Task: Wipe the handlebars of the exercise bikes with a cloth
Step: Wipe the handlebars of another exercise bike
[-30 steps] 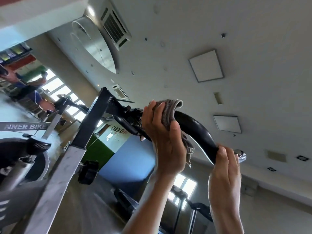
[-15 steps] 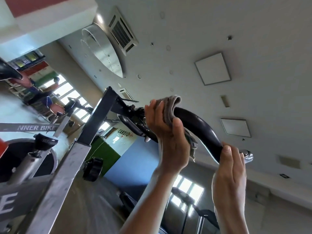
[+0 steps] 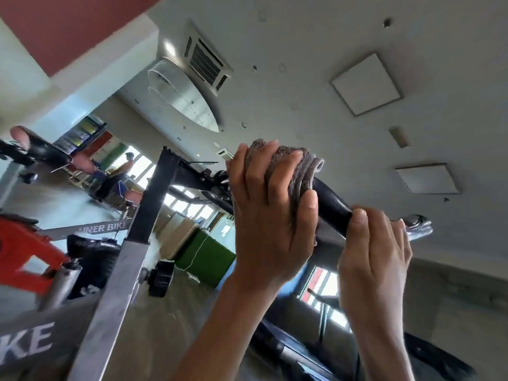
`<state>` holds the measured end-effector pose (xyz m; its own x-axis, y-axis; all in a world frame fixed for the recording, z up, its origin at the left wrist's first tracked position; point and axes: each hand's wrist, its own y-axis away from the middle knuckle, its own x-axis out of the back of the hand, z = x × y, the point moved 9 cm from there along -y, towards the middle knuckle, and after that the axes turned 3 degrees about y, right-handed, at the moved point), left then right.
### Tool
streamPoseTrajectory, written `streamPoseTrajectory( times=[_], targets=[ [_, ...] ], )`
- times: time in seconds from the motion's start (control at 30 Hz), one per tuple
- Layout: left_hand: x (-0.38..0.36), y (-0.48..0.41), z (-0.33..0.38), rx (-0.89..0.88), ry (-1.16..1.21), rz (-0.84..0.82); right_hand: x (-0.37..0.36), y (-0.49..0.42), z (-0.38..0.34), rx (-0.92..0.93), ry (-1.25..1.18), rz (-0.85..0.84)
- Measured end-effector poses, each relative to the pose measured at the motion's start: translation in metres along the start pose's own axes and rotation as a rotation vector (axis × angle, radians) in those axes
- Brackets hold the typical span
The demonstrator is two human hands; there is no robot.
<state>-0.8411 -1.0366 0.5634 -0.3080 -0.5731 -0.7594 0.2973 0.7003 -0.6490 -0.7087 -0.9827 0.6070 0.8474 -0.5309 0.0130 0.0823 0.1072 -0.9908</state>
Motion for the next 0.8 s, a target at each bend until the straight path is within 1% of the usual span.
streamPoseTrajectory(
  times=[0.07, 0.2, 0.27, 0.4, 0.47, 0.53, 0.63, 0.73, 0.8],
  targets=[
    [-0.003, -0.005, 0.014, -0.087, -0.102, -0.116, 0.001, -0.001, 0.0, 0.024, -0.02, 0.0],
    [-0.011, -0.015, 0.035, -0.28, -0.306, -0.406, 0.003, -0.002, 0.003, 0.065, -0.048, 0.011],
    [-0.015, -0.023, 0.039, -0.302, -0.366, -0.536, 0.006, -0.003, 0.006, 0.11, -0.059, -0.003],
    [-0.026, -0.034, 0.04, -0.251, -0.51, -0.739, 0.012, -0.013, 0.021, 0.233, -0.044, -0.001],
    [-0.044, -0.027, 0.054, -0.292, -0.648, -0.86, 0.017, -0.026, 0.048, 0.217, -0.026, 0.031],
    [-0.068, -0.01, 0.067, -0.366, -0.81, -0.982, 0.016, -0.043, 0.071, 0.168, 0.029, 0.019],
    [-0.093, 0.011, 0.083, -0.413, -0.897, -1.037, 0.01, -0.054, 0.083, 0.181, 0.096, 0.012],
    [-0.09, 0.011, 0.08, -0.367, -0.895, -1.049, 0.016, -0.048, 0.071, 0.259, 0.088, 0.054],
    [-0.088, 0.008, 0.075, -0.307, -0.894, -1.126, 0.018, -0.046, 0.068, 0.285, 0.076, 0.012]
  ],
)
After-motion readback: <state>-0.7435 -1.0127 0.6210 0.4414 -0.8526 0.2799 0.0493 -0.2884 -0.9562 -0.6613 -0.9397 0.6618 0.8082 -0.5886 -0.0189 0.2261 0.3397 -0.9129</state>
